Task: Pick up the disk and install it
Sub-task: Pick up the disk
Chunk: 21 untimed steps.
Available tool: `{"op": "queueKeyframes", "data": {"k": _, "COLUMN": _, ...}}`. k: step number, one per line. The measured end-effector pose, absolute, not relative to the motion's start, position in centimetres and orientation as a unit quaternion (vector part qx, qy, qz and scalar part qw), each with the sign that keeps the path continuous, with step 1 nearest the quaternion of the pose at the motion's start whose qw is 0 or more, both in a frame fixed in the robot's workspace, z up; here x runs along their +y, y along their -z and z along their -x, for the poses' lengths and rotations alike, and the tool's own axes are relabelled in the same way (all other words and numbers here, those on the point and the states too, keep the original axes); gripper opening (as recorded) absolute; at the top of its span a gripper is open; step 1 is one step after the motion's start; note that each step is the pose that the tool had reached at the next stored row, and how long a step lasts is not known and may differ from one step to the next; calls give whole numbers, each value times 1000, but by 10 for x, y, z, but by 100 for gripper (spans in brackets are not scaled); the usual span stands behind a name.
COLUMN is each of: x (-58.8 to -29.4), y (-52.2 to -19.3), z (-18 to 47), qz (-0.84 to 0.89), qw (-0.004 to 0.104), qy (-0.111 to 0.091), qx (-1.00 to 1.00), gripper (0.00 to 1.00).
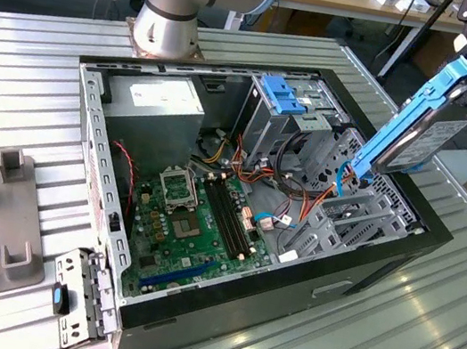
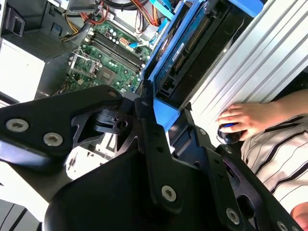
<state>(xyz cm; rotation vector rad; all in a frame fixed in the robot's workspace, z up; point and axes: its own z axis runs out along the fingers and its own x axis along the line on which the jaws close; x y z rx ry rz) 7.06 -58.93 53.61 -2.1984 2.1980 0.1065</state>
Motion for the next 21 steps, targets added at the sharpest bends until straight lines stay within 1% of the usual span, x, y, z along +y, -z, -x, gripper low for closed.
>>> {"op": "queueKeyframes", "data": {"k": 4, "x": -591, "y": -536, "z": -71, "qz": 707, "qw": 16, "qy": -34, "qx": 706, "gripper": 36}}
{"op": "queueKeyframes", "data": {"k": 11, "x": -596, "y": -526, "z": -70, "qz": 707, "qw": 23, "qy": -31, "qx": 706, "gripper": 36}}
{"op": "queueKeyframes", "data": {"k": 13, "x": -596, "y": -523, "z": -68, "qz": 707, "qw": 28, "qy": -26, "qx": 706, "gripper": 36}}
{"op": "queueKeyframes", "data": {"k": 14, "x": -596, "y": -519, "z": -65, "qz": 707, "qw": 29, "qy": -25, "qx": 706, "gripper": 36}}
{"op": "queueKeyframes", "data": {"k": 21, "x": -596, "y": -512, "z": -65, "qz": 695, "qw": 29, "qy": -25, "qx": 718, "gripper": 36}}
